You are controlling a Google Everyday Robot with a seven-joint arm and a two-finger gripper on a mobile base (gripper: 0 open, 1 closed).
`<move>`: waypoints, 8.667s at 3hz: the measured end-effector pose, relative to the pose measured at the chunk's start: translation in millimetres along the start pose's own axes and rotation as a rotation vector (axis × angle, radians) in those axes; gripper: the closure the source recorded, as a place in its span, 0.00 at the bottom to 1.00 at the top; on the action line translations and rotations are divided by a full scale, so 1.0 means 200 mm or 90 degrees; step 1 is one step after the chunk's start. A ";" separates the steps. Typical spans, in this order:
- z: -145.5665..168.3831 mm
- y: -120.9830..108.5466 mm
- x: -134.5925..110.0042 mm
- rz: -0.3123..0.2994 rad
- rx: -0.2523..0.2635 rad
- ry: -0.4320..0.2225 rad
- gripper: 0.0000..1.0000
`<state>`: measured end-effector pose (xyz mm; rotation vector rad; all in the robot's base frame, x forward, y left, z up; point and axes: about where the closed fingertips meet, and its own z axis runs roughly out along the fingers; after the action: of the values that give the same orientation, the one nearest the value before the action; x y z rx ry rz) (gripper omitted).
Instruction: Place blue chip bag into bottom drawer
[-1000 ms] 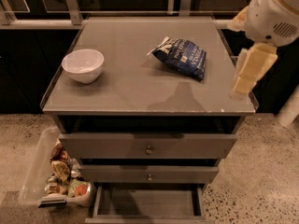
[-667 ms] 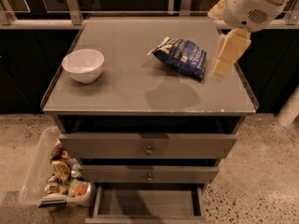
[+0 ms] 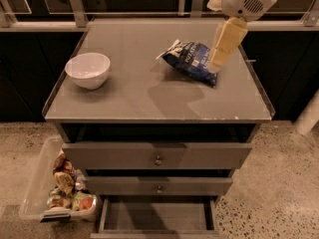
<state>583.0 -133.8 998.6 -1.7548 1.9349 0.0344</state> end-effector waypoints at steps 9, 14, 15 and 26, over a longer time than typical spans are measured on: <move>0.79 -0.33 0.36 0.151 -0.117 -0.050 0.50; 0.44 -0.11 0.46 0.191 -0.075 -0.039 1.00; 0.16 0.21 0.49 0.253 -0.032 0.001 1.00; 0.73 1.18 1.09 0.530 -0.104 -0.044 1.00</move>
Offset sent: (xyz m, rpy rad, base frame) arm 0.0846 -0.0568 -0.0308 0.1543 0.0231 -0.1341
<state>410.0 -245.4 711.5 -0.8983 2.5162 0.5459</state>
